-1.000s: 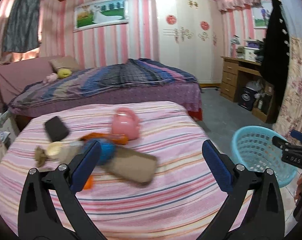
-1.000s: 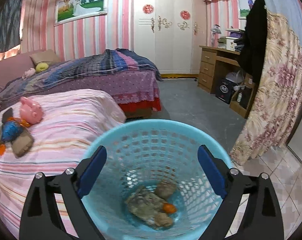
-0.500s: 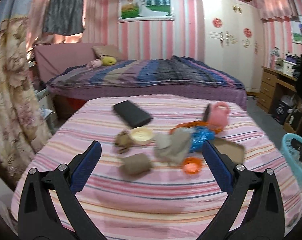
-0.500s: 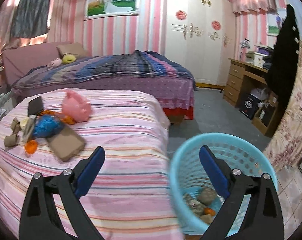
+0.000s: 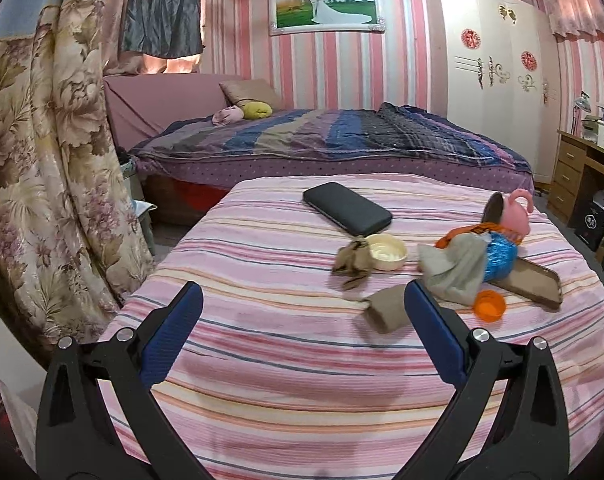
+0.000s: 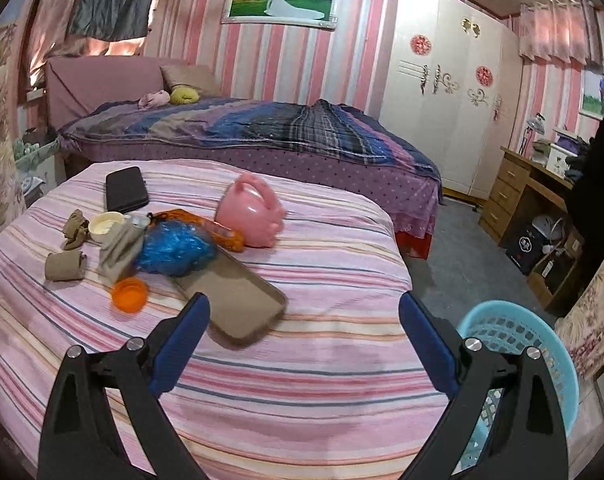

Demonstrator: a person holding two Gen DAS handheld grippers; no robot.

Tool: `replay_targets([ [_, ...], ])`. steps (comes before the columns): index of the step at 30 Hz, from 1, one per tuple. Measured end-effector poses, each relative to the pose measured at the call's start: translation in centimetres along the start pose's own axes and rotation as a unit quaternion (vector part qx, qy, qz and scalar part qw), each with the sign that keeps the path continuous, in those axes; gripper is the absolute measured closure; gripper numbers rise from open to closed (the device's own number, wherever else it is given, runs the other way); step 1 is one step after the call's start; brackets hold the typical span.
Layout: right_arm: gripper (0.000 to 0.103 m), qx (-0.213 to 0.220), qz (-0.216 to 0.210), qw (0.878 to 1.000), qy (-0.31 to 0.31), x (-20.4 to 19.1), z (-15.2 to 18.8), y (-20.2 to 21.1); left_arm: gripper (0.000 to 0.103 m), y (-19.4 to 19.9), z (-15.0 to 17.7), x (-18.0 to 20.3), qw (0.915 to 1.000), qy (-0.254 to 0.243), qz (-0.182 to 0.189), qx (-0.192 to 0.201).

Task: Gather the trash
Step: 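Return both tools over the bed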

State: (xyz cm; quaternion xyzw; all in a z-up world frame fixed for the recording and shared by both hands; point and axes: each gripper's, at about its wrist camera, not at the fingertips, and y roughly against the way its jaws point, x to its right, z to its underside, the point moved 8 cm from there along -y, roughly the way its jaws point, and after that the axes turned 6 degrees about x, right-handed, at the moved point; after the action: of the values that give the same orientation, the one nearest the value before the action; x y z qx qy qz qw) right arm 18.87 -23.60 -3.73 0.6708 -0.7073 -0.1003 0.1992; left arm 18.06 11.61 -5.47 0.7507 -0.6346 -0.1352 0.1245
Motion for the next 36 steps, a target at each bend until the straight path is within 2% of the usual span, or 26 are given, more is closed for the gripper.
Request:
replay_targets([
  [5, 0.010, 0.009, -0.001, 1.000, 0.010, -1.2, -1.5, 0.2, 0.006, -0.3, 0.4, -1.3, 1.0000, 0.006, -0.003, -0.004],
  [11, 0.010, 0.003, -0.014, 1.000, -0.001, -2.6, -1.5, -0.4, 0.006, -1.0, 1.4, -1.3, 0.9998, 0.005, 0.002, -0.019],
  [21, 0.010, -0.048, -0.071, 0.996, 0.014, -9.5, 1.3, -3.9, 0.006, -1.4, 2.6, -2.4, 0.9995, -0.012, -0.005, -0.028],
  [28, 0.011, -0.072, -0.097, 0.993, 0.015, -12.6, 2.6, -5.7, 0.006, -2.2, 2.7, -2.9, 0.9993, -0.004, 0.000, -0.038],
  [29, 0.012, -0.080, -0.102, 0.991, 0.018, -13.2, 2.9, -6.1, 0.006, -2.3, 2.7, -2.9, 0.9992, -0.003, -0.001, -0.039],
  [31, 0.023, -0.090, -0.109, 0.990, 0.023, -13.9, 3.1, -6.6, 0.006, -2.5, 2.8, -2.8, 0.9991, 0.002, 0.002, -0.042],
  [36, 0.039, -0.114, -0.142, 0.983, 0.020, -15.2, 3.4, -7.9, 0.006, -3.5, 3.3, -2.3, 0.9985, 0.002, 0.003, -0.054],
])
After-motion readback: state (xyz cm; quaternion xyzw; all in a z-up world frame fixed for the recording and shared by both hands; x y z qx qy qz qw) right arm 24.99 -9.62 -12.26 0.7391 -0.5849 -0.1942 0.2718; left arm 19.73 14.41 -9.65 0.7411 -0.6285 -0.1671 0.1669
